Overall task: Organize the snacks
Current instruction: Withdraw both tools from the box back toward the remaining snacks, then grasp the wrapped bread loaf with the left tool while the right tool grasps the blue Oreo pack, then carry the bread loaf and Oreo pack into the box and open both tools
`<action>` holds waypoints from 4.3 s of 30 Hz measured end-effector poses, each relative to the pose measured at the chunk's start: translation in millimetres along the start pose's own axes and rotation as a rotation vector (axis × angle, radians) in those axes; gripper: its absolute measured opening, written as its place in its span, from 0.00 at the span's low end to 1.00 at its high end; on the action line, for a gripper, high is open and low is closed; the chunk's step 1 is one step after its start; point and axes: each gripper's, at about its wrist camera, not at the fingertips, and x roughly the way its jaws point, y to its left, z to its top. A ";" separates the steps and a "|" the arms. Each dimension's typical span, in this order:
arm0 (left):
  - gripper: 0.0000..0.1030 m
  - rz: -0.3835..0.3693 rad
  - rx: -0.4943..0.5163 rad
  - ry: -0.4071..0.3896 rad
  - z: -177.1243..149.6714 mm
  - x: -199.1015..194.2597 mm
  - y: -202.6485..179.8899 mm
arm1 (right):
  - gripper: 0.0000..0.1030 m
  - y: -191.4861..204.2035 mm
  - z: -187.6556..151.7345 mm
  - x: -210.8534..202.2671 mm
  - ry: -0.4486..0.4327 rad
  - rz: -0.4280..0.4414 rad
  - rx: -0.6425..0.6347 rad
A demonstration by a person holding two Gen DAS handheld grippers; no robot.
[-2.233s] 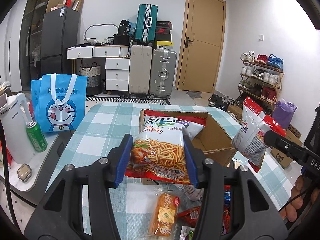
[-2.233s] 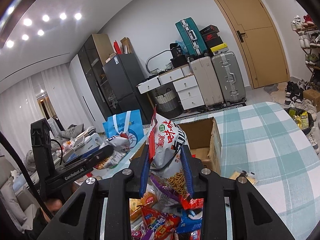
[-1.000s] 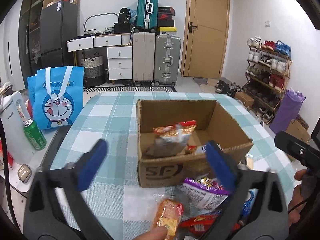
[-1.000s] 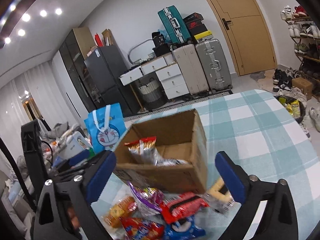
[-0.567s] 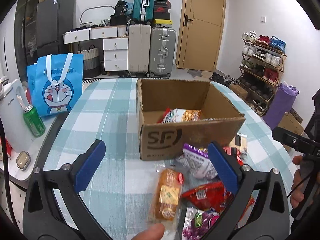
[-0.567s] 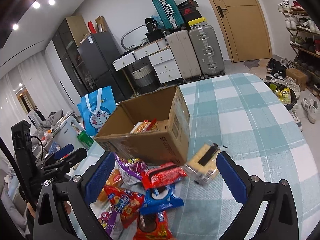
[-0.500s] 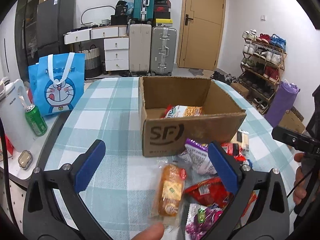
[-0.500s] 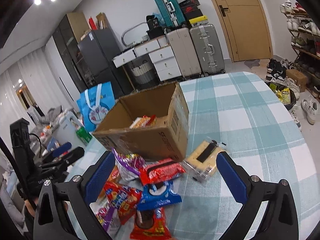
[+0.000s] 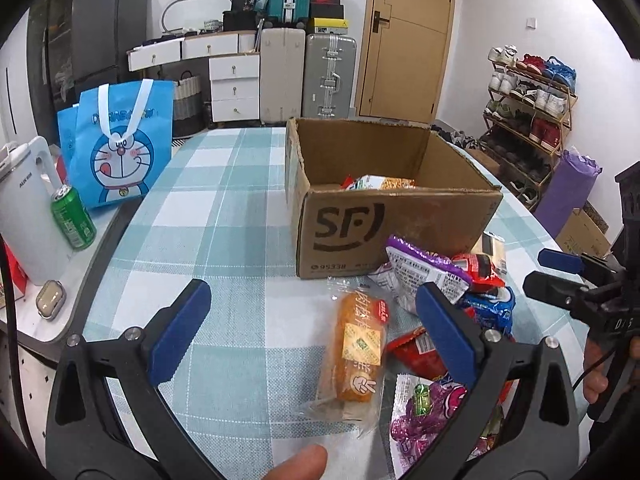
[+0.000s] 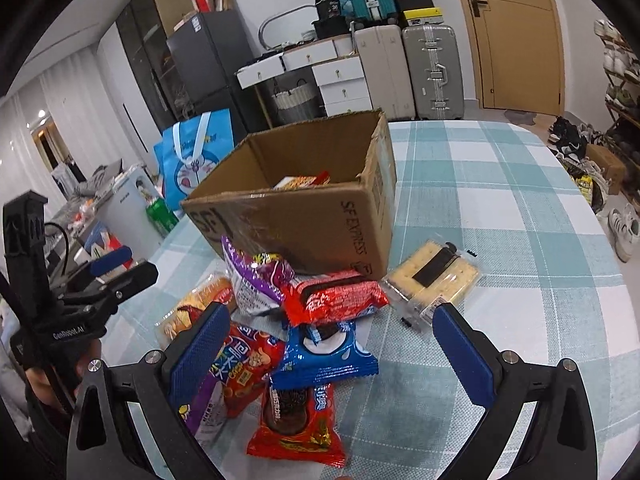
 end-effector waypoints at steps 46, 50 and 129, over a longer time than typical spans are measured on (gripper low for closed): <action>0.99 0.001 0.157 0.249 -30.5 62.7 -19.1 | 0.76 10.6 -21.7 46.6 0.172 -0.034 -0.106; 0.97 -0.010 0.163 0.256 -32.3 65.0 -20.2 | 0.72 11.7 -22.3 46.8 0.169 -0.027 -0.110; 0.33 -0.102 0.144 0.182 -24.0 31.4 -20.4 | 0.36 -3.1 -10.8 13.8 0.036 0.002 -0.108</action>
